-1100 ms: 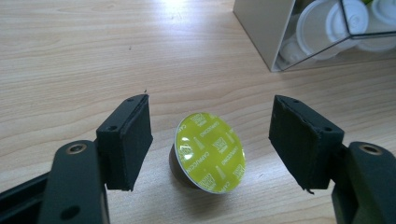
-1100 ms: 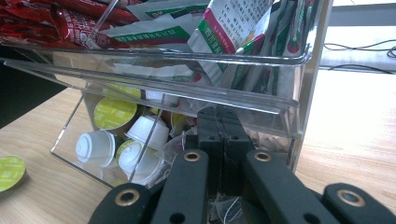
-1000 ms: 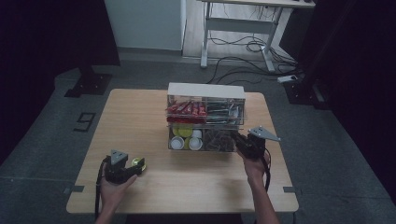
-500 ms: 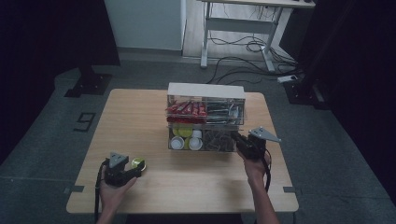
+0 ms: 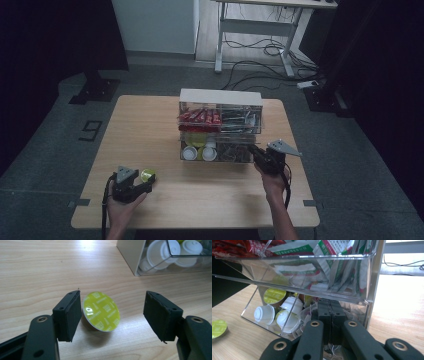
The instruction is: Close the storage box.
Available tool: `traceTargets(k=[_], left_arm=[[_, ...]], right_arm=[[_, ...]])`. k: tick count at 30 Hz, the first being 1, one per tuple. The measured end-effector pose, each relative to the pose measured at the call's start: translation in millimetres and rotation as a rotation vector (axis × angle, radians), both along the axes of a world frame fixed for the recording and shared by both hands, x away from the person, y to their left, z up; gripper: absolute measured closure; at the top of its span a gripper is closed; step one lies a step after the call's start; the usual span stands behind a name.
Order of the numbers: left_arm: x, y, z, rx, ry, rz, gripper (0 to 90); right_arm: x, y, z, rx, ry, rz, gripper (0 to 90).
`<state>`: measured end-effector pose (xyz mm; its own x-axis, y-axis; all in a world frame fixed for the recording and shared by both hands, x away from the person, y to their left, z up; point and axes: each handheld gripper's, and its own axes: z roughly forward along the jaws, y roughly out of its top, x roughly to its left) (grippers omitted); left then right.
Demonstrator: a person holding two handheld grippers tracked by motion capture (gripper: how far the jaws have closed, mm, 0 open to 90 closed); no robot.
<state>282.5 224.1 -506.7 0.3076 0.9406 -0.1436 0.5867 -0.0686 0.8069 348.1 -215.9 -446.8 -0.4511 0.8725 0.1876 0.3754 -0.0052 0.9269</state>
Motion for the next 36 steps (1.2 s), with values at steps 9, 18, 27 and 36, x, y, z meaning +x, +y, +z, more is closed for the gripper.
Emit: traceTargets(k=[9,18,27,36], left_arm=[[-4.7,-5.9,-2.2,-0.007,0.002,-0.031,31.0],[-11.3,-6.9,-5.3,-0.008,0.017,-0.049,31.1],[-13.8,-6.5,-5.2,-0.016,0.02,-0.049,31.2],[-14.3,-5.7,-6.9,-0.023,0.025,-0.049,31.3]], right_arm=[[-5.8,-0.6,-8.7,-0.01,0.01,0.004,88.9],[-11.7,-2.9,-22.8,0.006,0.028,-0.002,88.8],[-15.2,-3.8,-34.2,0.01,0.038,0.0,88.8],[-18.5,-4.3,-42.4,0.008,0.05,0.0,88.7]])
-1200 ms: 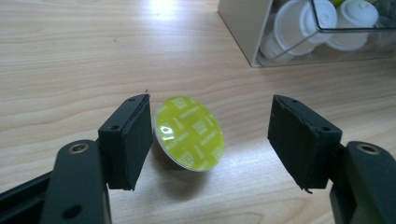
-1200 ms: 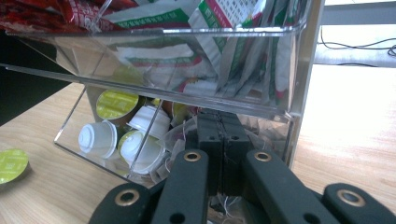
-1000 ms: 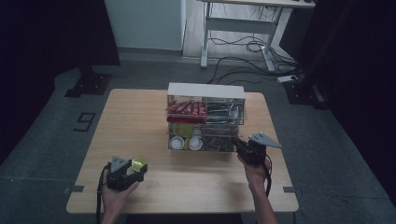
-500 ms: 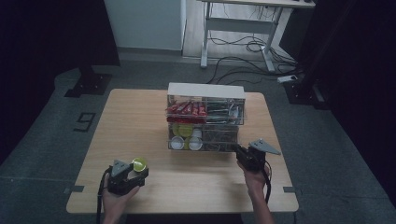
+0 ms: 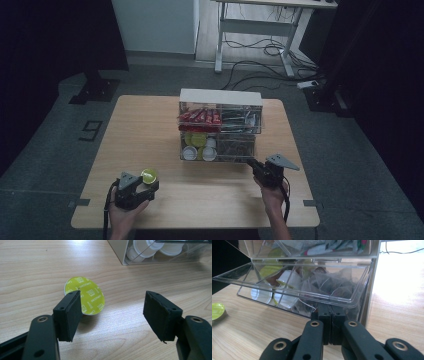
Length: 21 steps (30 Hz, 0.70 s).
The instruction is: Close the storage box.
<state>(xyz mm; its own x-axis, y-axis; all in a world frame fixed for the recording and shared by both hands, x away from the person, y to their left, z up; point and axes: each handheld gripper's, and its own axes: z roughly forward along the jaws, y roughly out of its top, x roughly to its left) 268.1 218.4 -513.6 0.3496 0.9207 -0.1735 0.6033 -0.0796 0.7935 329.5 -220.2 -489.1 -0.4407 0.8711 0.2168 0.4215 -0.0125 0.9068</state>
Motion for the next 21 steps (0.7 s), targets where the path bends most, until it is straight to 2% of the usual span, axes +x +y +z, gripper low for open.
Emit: traceTargets(k=[21], left_arm=[[1.3,-0.9,-4.8,0.001,0.016,-0.003,31.1]], right_arm=[[0.4,-0.8,-26.8,-0.019,0.065,-0.005,88.3]])
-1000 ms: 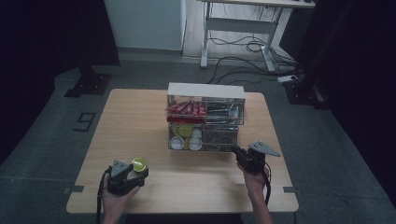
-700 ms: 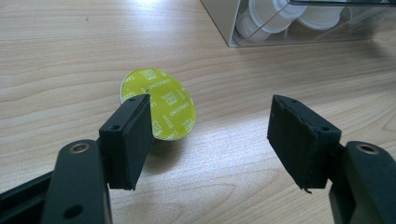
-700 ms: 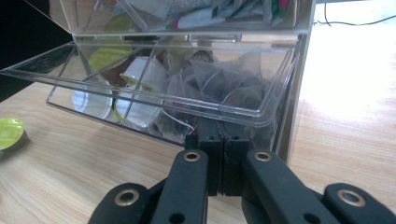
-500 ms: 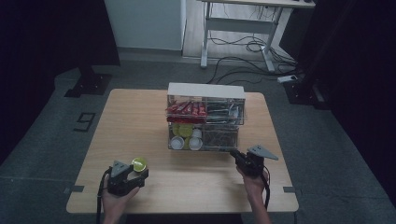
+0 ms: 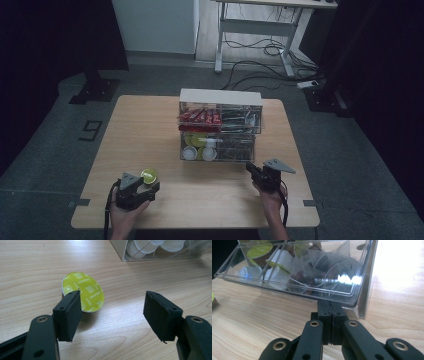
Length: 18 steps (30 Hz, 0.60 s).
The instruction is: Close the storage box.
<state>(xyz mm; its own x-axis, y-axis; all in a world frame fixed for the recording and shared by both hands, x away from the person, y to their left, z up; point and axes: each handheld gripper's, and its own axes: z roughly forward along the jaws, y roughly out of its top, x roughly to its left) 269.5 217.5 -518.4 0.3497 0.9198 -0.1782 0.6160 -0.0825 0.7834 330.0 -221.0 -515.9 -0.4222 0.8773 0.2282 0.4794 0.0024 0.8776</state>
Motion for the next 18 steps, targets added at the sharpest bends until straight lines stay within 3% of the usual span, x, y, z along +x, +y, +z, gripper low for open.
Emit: traceTargets(k=[18], left_arm=[[-0.3,-0.5,-1.5,0.002,0.008,-0.005,30.9]], right_arm=[[-3.5,-2.5,-6.8,0.002,0.013,0.009,84.0]])
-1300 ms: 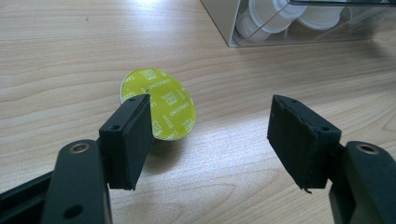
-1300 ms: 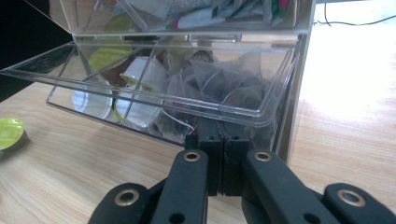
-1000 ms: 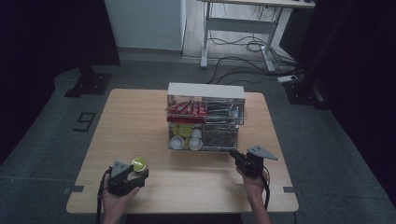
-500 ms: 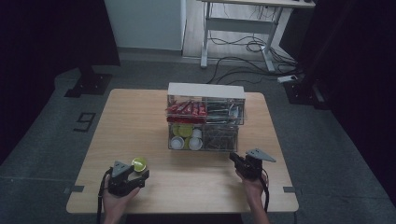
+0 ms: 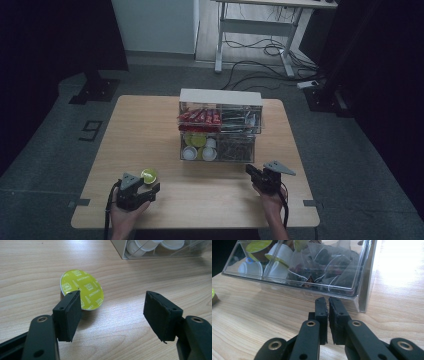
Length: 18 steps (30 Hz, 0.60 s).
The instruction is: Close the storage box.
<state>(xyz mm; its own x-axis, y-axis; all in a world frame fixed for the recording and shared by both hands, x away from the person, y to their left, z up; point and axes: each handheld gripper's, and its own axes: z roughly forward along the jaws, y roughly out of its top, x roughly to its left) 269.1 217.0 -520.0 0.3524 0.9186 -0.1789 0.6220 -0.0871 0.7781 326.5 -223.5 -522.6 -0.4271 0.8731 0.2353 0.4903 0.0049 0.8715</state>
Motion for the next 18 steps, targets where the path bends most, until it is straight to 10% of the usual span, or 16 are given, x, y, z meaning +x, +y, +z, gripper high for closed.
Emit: traceTargets(k=[18], left_arm=[[-1.4,0.8,-4.7,0.017,0.008,-0.004,30.9]], right_arm=[[-15.3,0.2,-2.4,-0.065,-0.021,0.035,49.6]])
